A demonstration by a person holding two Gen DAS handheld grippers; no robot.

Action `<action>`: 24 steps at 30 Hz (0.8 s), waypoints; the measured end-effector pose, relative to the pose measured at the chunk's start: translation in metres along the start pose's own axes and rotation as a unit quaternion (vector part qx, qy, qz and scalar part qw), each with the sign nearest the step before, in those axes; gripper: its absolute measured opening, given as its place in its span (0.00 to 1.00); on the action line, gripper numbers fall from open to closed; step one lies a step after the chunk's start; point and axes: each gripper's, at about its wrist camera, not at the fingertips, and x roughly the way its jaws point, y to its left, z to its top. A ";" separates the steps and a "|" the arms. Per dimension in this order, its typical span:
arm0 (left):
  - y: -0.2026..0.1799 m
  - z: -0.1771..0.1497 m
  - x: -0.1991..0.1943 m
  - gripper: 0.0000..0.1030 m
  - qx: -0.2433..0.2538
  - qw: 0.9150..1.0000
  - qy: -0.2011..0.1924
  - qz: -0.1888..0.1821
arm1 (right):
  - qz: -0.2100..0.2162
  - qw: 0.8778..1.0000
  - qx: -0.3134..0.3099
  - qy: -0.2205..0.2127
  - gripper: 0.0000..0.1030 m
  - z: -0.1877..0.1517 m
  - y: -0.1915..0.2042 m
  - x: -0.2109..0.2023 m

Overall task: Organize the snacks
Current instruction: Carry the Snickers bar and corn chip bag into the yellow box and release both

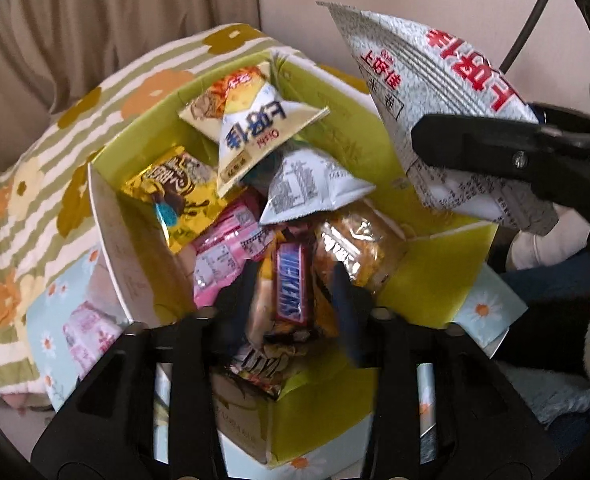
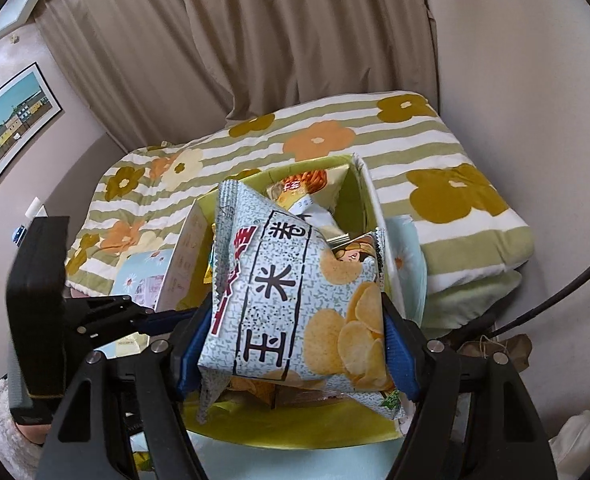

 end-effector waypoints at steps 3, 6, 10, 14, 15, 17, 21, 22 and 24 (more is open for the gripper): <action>0.006 -0.007 -0.001 1.00 -0.011 1.000 0.001 -0.014 | 0.003 1.000 -0.003 0.004 0.68 -0.001 -0.003 0.002; 0.011 -0.012 -0.004 0.99 -0.019 1.000 0.008 -0.013 | 0.007 1.000 -0.003 0.009 0.68 -0.001 -0.004 0.005; 0.016 -0.019 -0.015 0.99 -0.030 1.000 0.001 0.001 | 0.010 1.000 -0.010 0.018 0.68 -0.002 0.001 0.008; 0.024 -0.027 -0.031 0.99 -0.056 0.998 -0.015 0.006 | 0.006 0.999 -0.017 0.032 0.68 -0.003 0.006 0.013; 0.026 -0.028 -0.034 0.99 -0.063 0.998 -0.018 0.005 | 0.004 0.999 -0.019 0.037 0.68 -0.003 0.007 0.015; 0.031 -0.030 -0.038 0.99 -0.074 0.997 -0.022 0.006 | -0.001 0.999 -0.020 0.043 0.69 -0.005 0.009 0.018; 0.037 -0.036 -0.047 0.99 -0.087 0.995 -0.031 0.022 | -0.004 0.998 -0.023 0.061 0.75 -0.010 0.010 0.027; 0.038 -0.037 -0.050 0.99 -0.090 0.995 -0.034 0.025 | -0.011 0.998 -0.026 0.062 0.78 -0.012 0.011 0.029; 0.040 -0.041 -0.054 0.99 -0.096 0.994 -0.039 0.028 | -0.023 0.998 -0.032 0.057 0.95 -0.016 0.012 0.030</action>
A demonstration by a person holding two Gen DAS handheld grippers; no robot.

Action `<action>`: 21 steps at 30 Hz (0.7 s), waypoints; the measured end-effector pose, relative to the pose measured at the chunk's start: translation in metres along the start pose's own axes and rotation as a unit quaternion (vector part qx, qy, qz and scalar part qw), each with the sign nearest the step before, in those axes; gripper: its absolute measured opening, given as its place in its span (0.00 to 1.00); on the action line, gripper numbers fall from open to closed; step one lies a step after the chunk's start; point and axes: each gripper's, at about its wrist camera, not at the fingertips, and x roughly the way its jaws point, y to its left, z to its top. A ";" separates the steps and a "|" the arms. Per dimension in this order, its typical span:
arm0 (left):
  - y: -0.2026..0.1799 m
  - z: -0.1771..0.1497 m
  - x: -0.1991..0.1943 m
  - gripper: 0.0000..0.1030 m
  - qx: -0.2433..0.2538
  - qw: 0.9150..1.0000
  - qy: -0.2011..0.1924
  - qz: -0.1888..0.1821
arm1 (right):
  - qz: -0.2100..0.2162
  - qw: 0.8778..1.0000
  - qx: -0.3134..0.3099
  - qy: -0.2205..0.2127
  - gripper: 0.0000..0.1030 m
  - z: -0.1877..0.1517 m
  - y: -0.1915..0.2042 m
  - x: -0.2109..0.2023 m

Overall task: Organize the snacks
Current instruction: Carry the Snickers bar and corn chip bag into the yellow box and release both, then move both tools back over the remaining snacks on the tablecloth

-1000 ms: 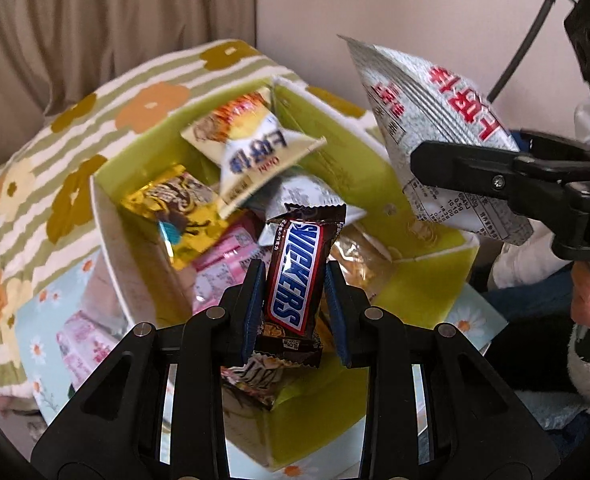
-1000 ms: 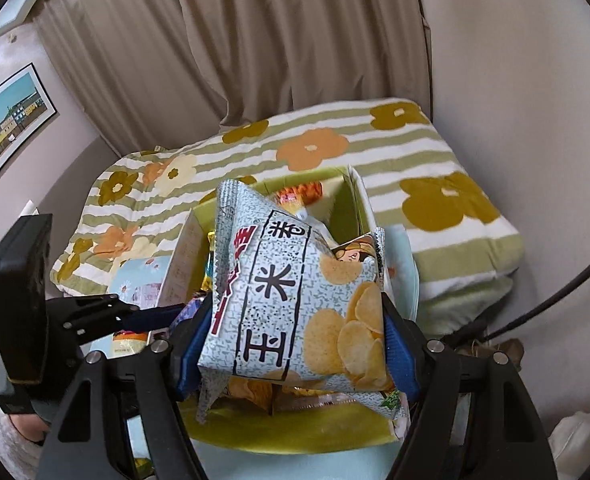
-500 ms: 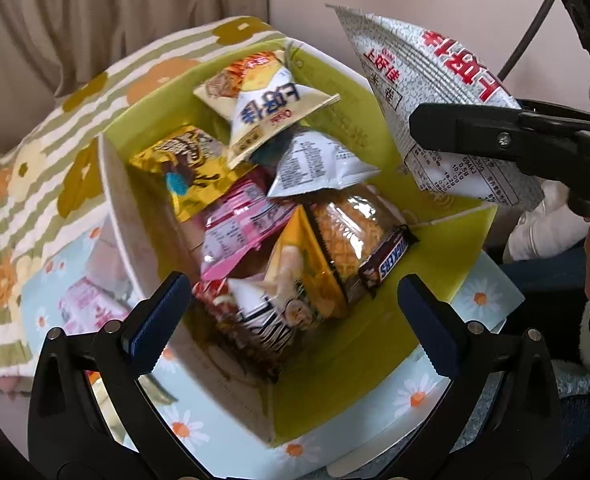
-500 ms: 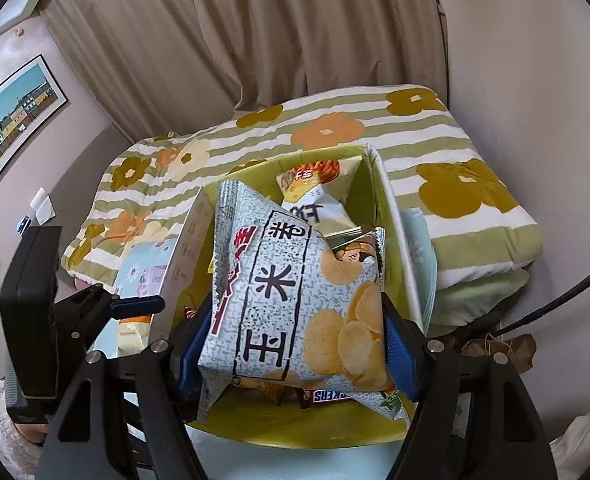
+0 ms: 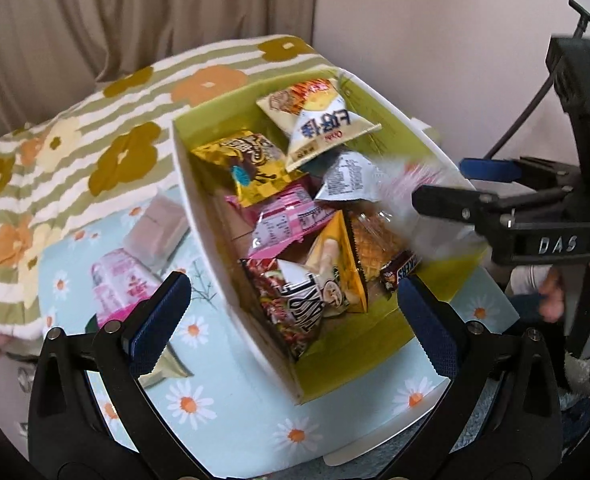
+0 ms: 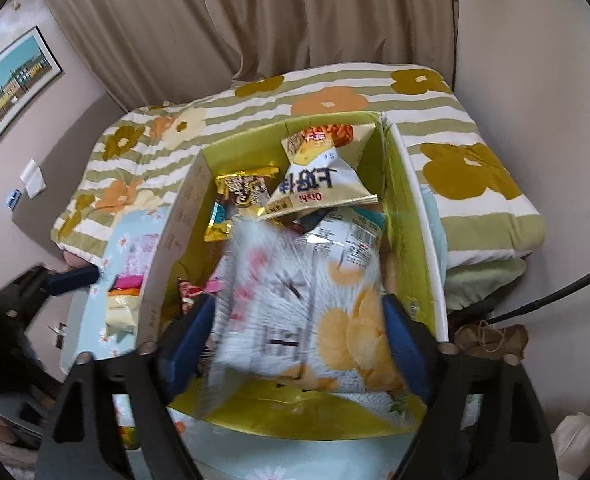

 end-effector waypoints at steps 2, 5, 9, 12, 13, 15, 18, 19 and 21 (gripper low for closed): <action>0.003 -0.003 -0.004 0.99 -0.007 1.000 -0.004 0.004 | -0.001 1.000 -0.005 -0.006 0.97 -0.004 0.000 -0.001; 0.008 -0.010 -0.009 0.99 -0.021 1.000 -0.008 0.009 | -0.003 1.000 -0.013 -0.016 0.97 -0.009 0.002 -0.005; 0.014 -0.022 -0.018 0.99 -0.044 0.999 -0.014 0.018 | 0.011 0.999 -0.026 -0.015 0.97 -0.011 0.007 -0.012; 0.018 -0.036 -0.029 0.99 -0.061 0.997 -0.021 0.033 | 0.025 0.999 -0.030 -0.023 0.97 -0.010 0.014 -0.018; 0.022 -0.042 -0.034 0.99 -0.069 0.997 -0.023 0.038 | 0.028 0.999 -0.035 -0.029 0.97 -0.011 0.017 -0.021; 0.029 -0.055 -0.042 0.99 -0.085 0.995 -0.025 0.046 | 0.029 0.998 -0.047 -0.040 0.97 -0.011 0.024 -0.026; 0.044 -0.074 -0.055 0.99 -0.111 0.991 -0.032 0.061 | 0.031 0.996 -0.068 -0.056 0.97 -0.012 0.037 -0.034; 0.049 -0.080 -0.059 0.99 -0.118 0.990 -0.035 0.066 | 0.034 0.995 -0.076 -0.061 0.97 -0.013 0.043 -0.037; 0.063 -0.093 -0.068 0.99 -0.133 0.987 -0.040 0.078 | 0.035 0.993 -0.086 -0.067 0.97 -0.013 0.054 -0.040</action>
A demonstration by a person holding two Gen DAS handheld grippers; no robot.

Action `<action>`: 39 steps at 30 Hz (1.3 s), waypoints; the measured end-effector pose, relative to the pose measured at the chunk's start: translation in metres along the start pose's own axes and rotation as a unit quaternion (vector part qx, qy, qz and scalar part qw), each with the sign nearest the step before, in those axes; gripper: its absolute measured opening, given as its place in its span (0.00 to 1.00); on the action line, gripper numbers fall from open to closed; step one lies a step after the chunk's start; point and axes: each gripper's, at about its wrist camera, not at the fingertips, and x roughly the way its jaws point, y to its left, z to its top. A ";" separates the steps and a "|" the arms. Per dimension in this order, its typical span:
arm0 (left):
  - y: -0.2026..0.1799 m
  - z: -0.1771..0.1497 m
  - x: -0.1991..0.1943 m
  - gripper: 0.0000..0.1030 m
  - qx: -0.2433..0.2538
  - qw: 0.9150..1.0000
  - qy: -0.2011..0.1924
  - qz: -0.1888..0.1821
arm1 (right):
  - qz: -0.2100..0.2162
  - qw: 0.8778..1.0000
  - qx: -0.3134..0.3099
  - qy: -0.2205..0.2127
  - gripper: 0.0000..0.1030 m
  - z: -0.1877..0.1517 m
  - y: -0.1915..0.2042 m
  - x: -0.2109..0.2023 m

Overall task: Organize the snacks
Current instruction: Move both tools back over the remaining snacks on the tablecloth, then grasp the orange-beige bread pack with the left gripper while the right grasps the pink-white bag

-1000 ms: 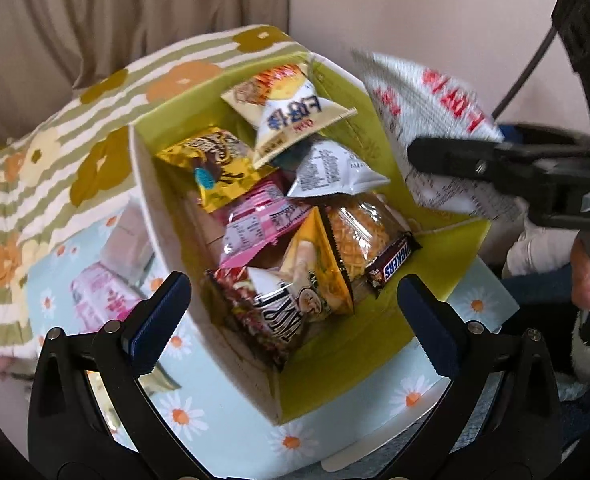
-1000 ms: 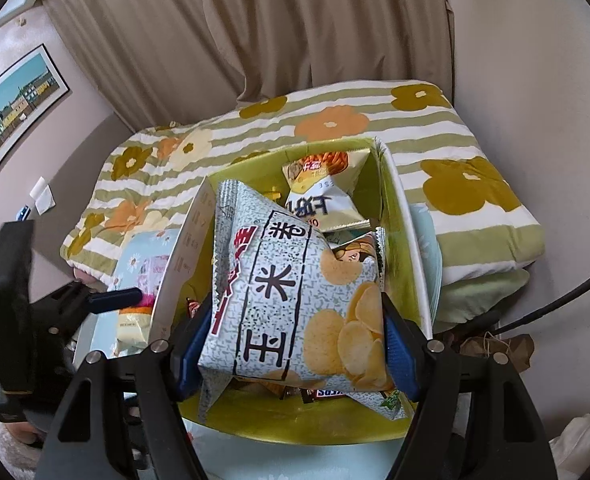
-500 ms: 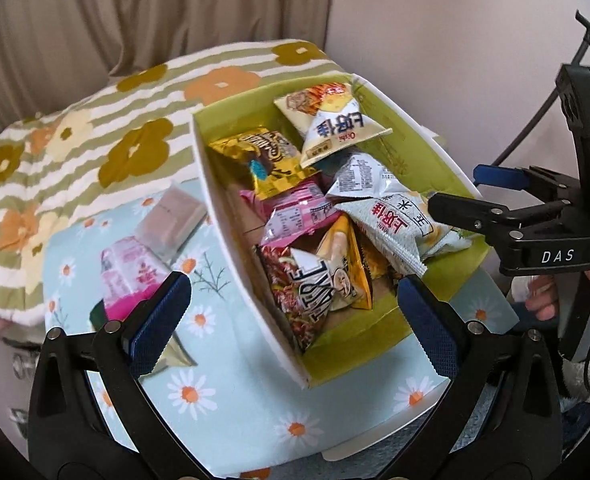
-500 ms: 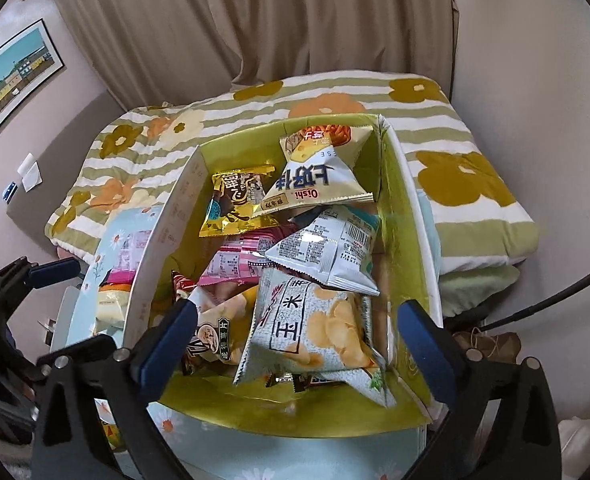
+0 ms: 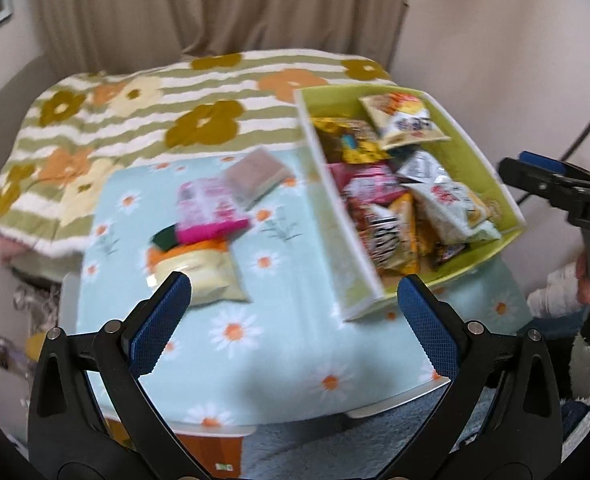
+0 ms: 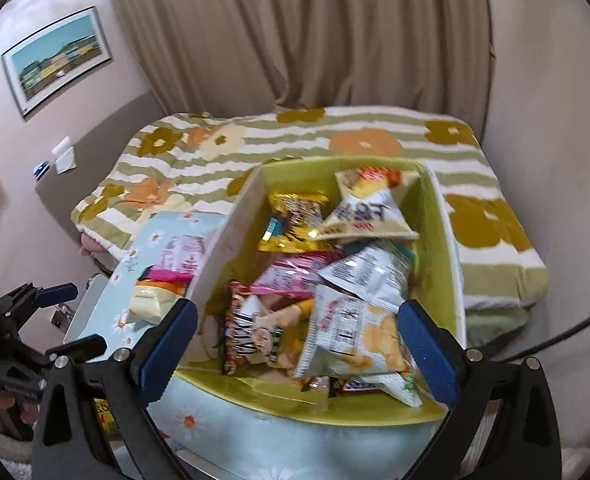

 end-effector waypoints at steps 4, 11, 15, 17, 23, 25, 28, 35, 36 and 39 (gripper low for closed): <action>0.038 -0.009 -0.012 0.99 -0.020 1.000 -0.006 0.012 | -0.001 1.000 -0.024 -0.007 0.97 0.007 0.031 0.001; 0.101 -0.005 -0.008 0.99 -0.025 1.000 -0.002 0.007 | 0.009 0.999 -0.033 -0.010 0.97 0.021 0.089 0.029; 0.136 0.005 -0.004 0.99 -0.010 1.000 0.005 -0.007 | 0.026 0.999 -0.025 0.000 0.97 0.027 0.121 0.053; 0.153 0.012 0.002 0.99 0.003 1.000 0.009 -0.009 | 0.026 0.999 -0.022 0.008 0.97 0.030 0.138 0.068; 0.194 0.030 0.029 0.99 0.028 0.998 0.035 -0.050 | 0.029 0.999 0.013 0.030 0.97 0.041 0.168 0.111; 0.202 0.033 0.041 0.99 0.033 0.996 0.046 -0.067 | 0.029 0.999 0.021 0.038 0.97 0.046 0.173 0.128; 0.212 0.036 0.059 0.99 0.035 0.993 0.066 -0.091 | 0.025 0.998 0.024 0.059 0.97 0.051 0.177 0.155; 0.225 0.031 0.107 0.99 0.041 0.985 0.118 -0.120 | 0.025 0.988 0.025 0.152 0.97 0.049 0.179 0.240; 0.225 0.028 0.113 0.99 0.038 0.984 0.126 -0.124 | 0.027 0.986 0.025 0.164 0.97 0.047 0.179 0.251; 0.224 0.021 0.129 0.99 0.025 0.980 0.142 -0.134 | 0.036 0.980 0.027 0.192 0.97 0.045 0.175 0.280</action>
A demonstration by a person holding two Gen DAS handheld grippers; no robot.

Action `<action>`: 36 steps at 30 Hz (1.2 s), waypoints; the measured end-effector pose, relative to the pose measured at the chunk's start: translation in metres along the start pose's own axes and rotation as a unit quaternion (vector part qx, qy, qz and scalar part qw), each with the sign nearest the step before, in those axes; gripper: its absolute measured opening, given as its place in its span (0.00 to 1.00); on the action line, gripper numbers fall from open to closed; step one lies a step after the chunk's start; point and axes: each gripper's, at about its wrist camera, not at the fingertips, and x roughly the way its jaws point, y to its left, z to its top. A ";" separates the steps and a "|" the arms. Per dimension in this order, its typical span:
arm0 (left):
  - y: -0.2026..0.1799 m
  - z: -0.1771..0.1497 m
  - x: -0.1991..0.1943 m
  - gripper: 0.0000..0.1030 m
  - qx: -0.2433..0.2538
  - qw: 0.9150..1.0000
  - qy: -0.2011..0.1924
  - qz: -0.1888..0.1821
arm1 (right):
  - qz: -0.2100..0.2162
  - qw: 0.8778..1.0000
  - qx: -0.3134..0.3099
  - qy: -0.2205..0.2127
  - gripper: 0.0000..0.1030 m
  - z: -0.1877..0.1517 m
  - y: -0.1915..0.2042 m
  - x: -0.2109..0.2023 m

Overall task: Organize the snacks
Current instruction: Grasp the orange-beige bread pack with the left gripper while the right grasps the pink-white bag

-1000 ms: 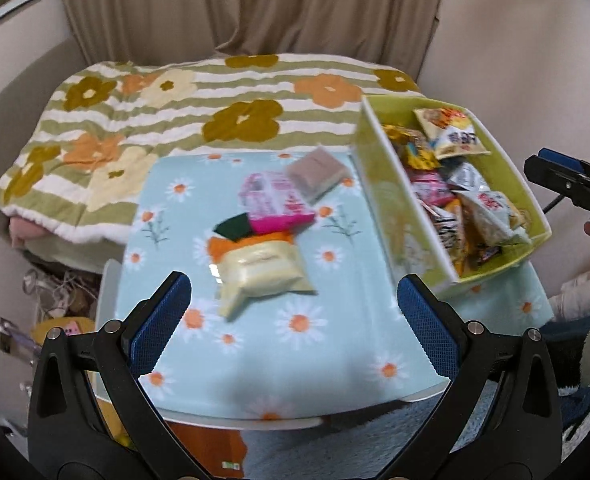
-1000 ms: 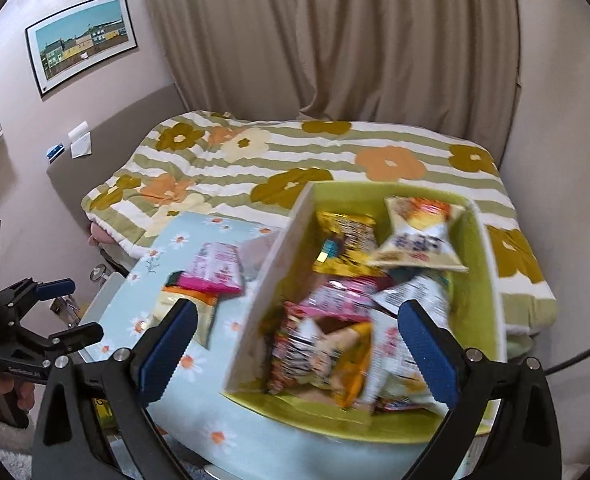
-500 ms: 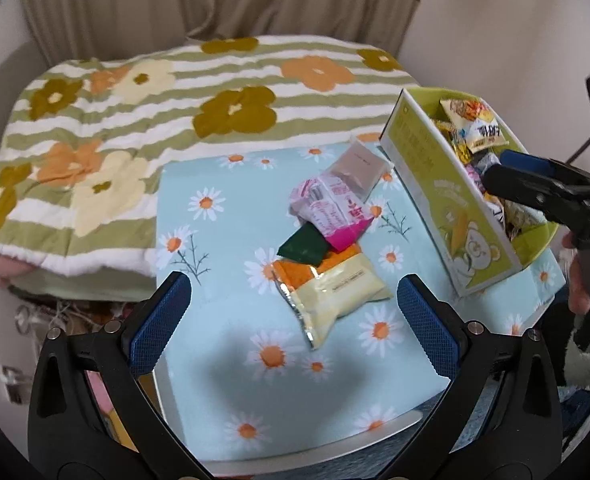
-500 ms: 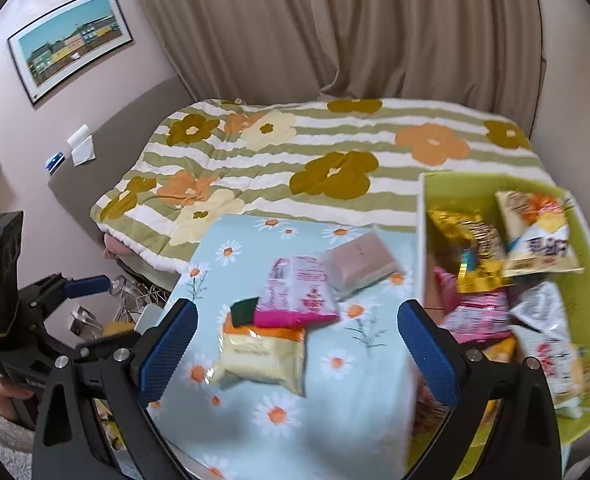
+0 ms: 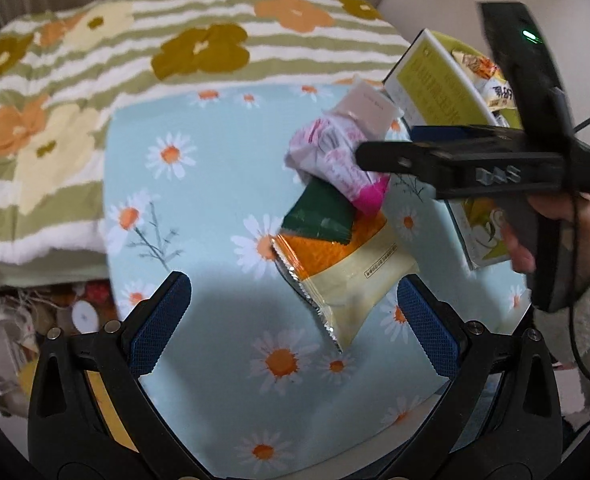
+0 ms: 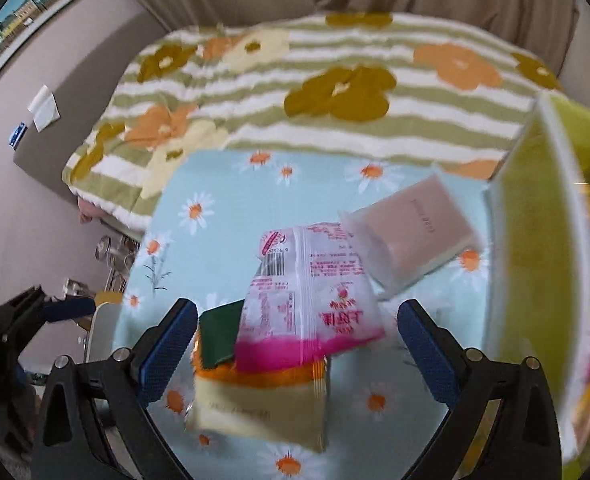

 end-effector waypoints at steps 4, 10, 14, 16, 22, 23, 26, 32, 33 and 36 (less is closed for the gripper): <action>-0.002 -0.002 0.020 0.99 -0.030 0.999 0.012 -0.015 | 0.013 0.999 0.005 0.036 0.96 0.011 -0.007 0.030; -0.017 0.000 0.043 0.99 -0.067 0.997 0.022 -0.028 | 0.022 0.998 -0.006 0.054 0.88 0.018 -0.008 0.046; -0.025 0.002 0.056 0.99 -0.094 0.995 0.024 -0.021 | 0.033 0.997 -0.018 0.068 0.73 0.020 -0.006 0.052; -0.028 0.002 0.059 0.99 -0.108 0.994 0.022 -0.017 | 0.032 0.996 -0.029 0.077 0.68 0.020 -0.004 0.057; -0.036 0.005 0.070 0.99 -0.134 0.991 0.023 -0.001 | 0.044 0.995 -0.041 0.084 0.48 0.021 -0.009 0.057; -0.037 0.005 0.071 0.99 -0.138 0.990 0.022 0.002 | 0.047 0.995 -0.042 0.082 0.47 0.022 -0.010 0.056; -0.040 0.009 0.073 0.99 -0.148 0.989 0.019 0.015 | 0.053 0.995 -0.043 0.074 0.46 0.024 -0.010 0.050; -0.046 0.014 0.081 0.99 -0.159 0.986 0.019 0.055 | 0.064 0.995 -0.047 0.067 0.46 0.026 -0.010 0.045; -0.048 0.014 0.084 0.99 -0.158 0.985 0.020 0.065 | 0.063 0.995 -0.050 0.066 0.46 0.026 -0.010 0.044; -0.054 0.013 0.090 0.99 -0.152 0.984 0.023 0.094 | 0.062 0.994 -0.058 0.062 0.46 0.027 -0.010 0.042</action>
